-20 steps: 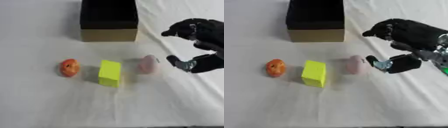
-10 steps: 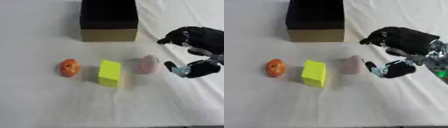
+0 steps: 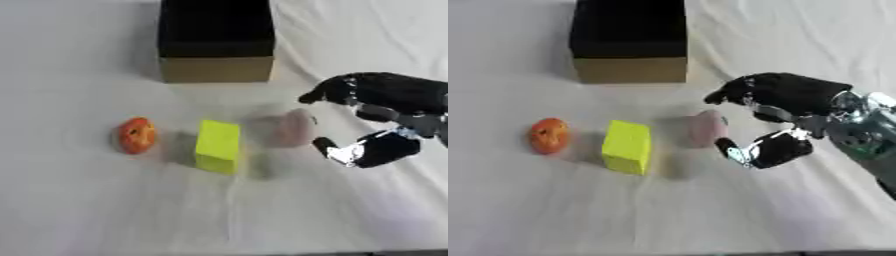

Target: Pick up objects on the table and place them in the box.

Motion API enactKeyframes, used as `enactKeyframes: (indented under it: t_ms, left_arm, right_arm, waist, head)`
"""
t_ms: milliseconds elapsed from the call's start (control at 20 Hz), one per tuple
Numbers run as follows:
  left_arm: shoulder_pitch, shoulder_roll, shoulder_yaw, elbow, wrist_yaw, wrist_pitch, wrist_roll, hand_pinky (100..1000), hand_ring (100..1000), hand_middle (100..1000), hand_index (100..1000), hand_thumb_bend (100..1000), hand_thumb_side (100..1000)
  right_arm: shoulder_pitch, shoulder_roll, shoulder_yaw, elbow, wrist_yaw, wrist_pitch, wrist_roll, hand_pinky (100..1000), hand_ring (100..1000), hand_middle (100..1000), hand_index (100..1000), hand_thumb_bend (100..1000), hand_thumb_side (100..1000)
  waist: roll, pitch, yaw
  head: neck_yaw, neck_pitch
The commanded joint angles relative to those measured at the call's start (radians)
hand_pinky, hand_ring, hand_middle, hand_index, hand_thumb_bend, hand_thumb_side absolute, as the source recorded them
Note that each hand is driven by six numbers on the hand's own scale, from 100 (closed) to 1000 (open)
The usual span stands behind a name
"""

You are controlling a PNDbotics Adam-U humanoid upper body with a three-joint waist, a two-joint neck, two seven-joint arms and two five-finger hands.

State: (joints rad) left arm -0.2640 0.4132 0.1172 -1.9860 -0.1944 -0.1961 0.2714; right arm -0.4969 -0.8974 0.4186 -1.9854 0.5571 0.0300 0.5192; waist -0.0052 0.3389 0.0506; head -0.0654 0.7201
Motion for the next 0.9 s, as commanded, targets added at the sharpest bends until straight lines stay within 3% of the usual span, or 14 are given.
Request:
enactKeyframes:
  t_ms: [50, 400, 900]
  left_arm:
    - [-0.009, 0.008, 0.001, -0.014, -0.004, 0.000, -0.007, 691, 760, 779, 853, 100, 948]
    - [-0.010, 0.005, -0.001, -0.014, -0.006, 0.003, -0.013, 691, 760, 779, 854, 100, 949]
    - [-0.013, 0.001, -0.005, -0.014, -0.008, 0.003, -0.025, 691, 759, 777, 854, 100, 940]
  right_arm:
    - [-0.017, -0.005, -0.006, -0.015, 0.018, 0.025, -0.001, 910, 919, 815, 965, 189, 704]
    - [-0.021, 0.013, -0.001, -0.015, 0.081, 0.070, -0.034, 895, 907, 791, 947, 211, 703]
    - [-0.029, 0.034, 0.021, 0.035, 0.090, 0.072, -0.033, 891, 908, 775, 939, 170, 614]
  waist:
    - [0.001, -0.015, 0.003]
    - [0.002, -0.008, 0.008]
    - [0.002, 0.002, 0.016]
  head:
    - [-0.005, -0.009]
    - [-0.008, -0.016]
    - [-0.013, -0.022]
